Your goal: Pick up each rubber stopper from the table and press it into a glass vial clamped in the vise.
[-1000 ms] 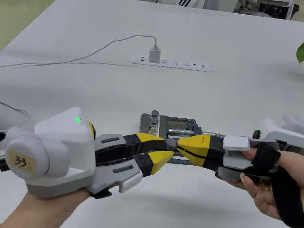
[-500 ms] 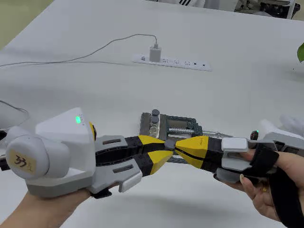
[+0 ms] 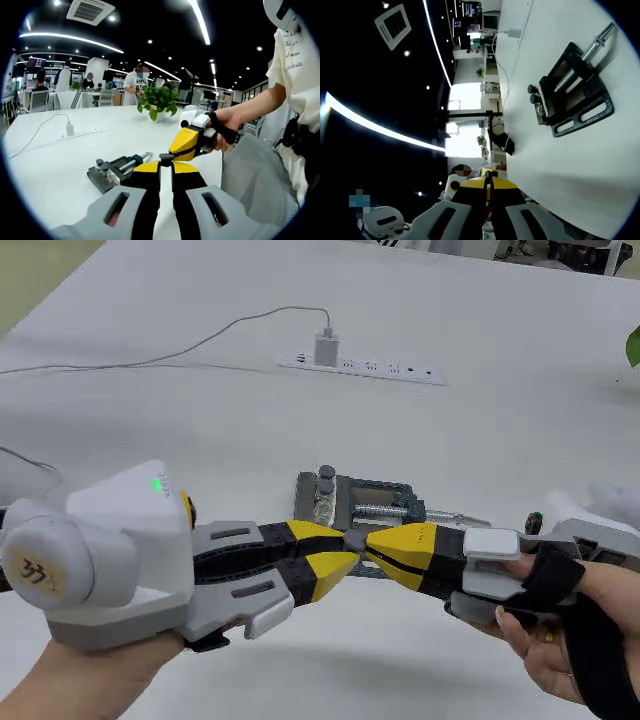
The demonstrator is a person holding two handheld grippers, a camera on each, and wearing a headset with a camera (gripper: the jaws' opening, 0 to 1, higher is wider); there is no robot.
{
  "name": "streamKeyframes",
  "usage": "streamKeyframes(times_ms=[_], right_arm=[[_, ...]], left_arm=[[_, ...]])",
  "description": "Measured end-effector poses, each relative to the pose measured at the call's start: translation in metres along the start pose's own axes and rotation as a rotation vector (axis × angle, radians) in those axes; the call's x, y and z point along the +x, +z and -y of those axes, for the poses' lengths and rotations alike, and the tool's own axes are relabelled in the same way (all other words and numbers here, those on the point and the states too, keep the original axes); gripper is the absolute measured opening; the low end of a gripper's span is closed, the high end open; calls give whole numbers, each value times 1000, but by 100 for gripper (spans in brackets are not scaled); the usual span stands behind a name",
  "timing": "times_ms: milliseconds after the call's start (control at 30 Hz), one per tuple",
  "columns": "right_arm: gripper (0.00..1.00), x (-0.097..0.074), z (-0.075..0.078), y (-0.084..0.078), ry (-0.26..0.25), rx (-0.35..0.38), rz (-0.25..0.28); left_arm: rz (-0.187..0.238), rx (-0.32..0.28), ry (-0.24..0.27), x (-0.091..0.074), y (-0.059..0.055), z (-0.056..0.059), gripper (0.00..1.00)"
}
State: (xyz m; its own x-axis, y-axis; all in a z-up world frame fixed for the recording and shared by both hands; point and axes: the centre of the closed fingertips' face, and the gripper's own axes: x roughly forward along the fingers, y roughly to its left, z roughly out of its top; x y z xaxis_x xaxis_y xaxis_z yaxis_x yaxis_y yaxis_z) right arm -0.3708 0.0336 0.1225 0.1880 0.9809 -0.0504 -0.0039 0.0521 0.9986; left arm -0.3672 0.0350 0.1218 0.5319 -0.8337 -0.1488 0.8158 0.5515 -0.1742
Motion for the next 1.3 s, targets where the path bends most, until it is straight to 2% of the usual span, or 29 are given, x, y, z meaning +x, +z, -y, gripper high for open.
streamKeyframes(times_ms=[133,267,333,400,467,500,567,700,733,833,900,967,1033,1200,1233,1300], right_arm=[[2,-1,-2,2,5,-37,12],[24,-2,1,12,-28,-115,66],[33,-5,2,16,-33,-144,74],[49,-4,3,18,-53,-215,93],[63,-4,6,18,-85,-293,96],[72,-4,8,16,-99,-307,87],[81,-4,11,13,-121,-378,70],[98,-4,14,10,-141,-416,57],[99,-5,18,10,-165,-435,49],[99,-7,21,7,-182,-495,7],[99,-7,21,3,-186,-529,-25],[99,-7,17,5,-182,-580,-21],[99,-7,15,3,-182,-633,-52],[99,-7,16,-5,-243,-809,-187],[99,-6,16,-6,-258,-870,-218],[98,-7,18,-11,-284,-922,-280]], left_arm=[[-6,-2,3,0,-2,-1,4],[-12,-5,6,-1,-4,-1,4],[-14,-5,6,-2,-5,-1,4],[-17,-8,6,-2,-6,-1,4],[-19,-9,7,-2,-6,-1,4],[-19,-10,6,-3,-7,0,4],[-21,-11,6,-3,-7,-1,4],[-24,-11,6,-3,-7,-1,4],[-27,-13,5,-2,-8,-1,4],[-31,-17,2,-3,-9,-1,4],[-34,-21,3,-3,-10,-1,4],[-37,-20,2,-3,-11,-1,4],[-40,-24,0,-3,-11,-1,4],[-49,-22,-7,-2,-13,0,4],[-50,-22,-9,-1,-13,0,4],[-53,-22,-12,-1,-14,0,4]])
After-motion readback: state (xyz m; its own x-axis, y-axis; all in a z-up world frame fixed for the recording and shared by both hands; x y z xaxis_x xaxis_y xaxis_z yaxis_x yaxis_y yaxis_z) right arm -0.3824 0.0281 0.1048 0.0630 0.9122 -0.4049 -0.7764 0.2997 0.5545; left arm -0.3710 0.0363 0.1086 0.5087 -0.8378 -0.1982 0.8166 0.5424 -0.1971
